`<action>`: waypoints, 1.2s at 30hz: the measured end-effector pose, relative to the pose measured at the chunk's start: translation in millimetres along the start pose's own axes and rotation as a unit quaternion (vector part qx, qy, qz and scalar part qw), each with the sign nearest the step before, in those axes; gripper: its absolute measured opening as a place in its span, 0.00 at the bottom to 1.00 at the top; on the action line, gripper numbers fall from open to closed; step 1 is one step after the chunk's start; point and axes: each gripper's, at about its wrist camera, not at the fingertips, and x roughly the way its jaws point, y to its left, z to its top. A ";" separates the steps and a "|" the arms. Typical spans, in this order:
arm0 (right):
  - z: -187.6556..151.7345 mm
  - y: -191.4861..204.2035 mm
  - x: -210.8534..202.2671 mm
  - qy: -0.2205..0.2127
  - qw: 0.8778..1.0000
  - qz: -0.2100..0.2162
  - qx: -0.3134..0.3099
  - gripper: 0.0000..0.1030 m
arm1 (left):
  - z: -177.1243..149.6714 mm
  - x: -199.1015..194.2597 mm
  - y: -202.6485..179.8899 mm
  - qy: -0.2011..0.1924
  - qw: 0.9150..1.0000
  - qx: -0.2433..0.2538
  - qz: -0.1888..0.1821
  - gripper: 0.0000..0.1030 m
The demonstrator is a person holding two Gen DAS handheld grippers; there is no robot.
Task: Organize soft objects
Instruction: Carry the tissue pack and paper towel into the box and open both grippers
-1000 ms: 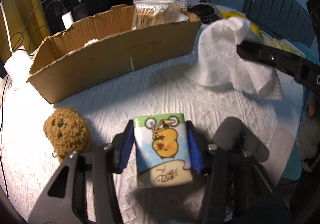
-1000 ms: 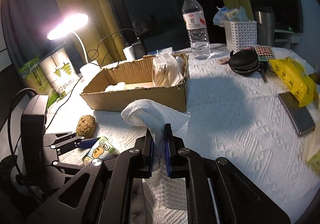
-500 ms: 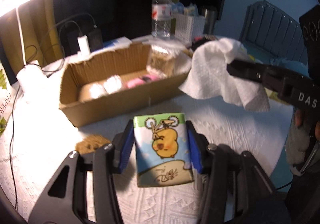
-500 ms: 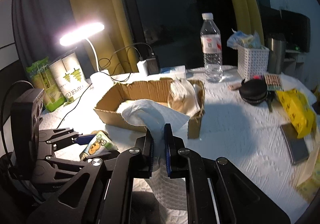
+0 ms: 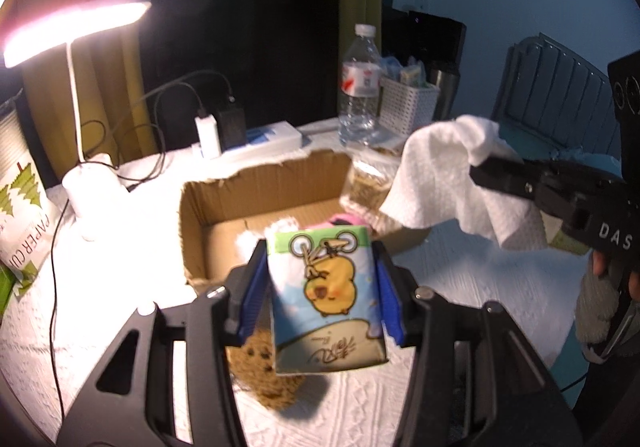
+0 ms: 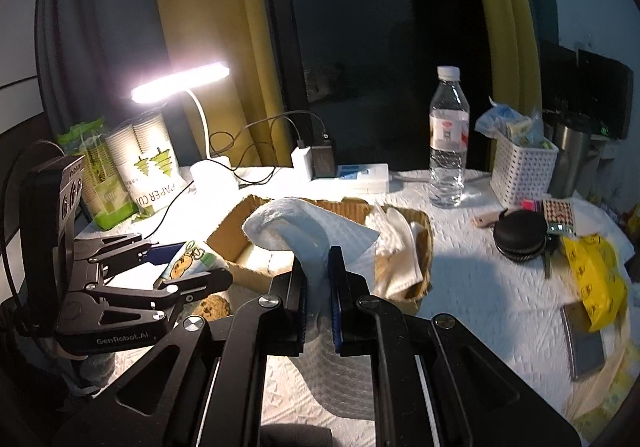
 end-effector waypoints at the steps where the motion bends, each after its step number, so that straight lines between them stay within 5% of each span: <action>1: 2.3 1.2 1.2 0.000 1.000 0.001 -0.002 0.10 | 2.6 -0.6 2.5 -0.003 1.000 -0.002 0.001 0.49; 15: 32.1 9.7 41.0 0.008 1.000 0.012 -0.025 0.10 | 30.0 17.8 34.9 -0.021 0.999 -0.025 0.017 0.49; 31: 29.7 -3.5 118.1 0.061 0.998 0.013 -0.018 0.10 | 30.3 75.1 66.3 0.009 0.998 -0.069 -0.004 0.50; 34: 26.4 -5.5 129.8 0.073 0.997 0.012 -0.019 0.22 | 29.1 79.0 67.3 0.013 0.997 -0.071 -0.004 0.53; 36: 25.5 -6.3 134.3 0.077 0.997 0.010 -0.019 0.43 | 29.1 79.5 67.7 0.014 0.997 -0.072 -0.004 0.62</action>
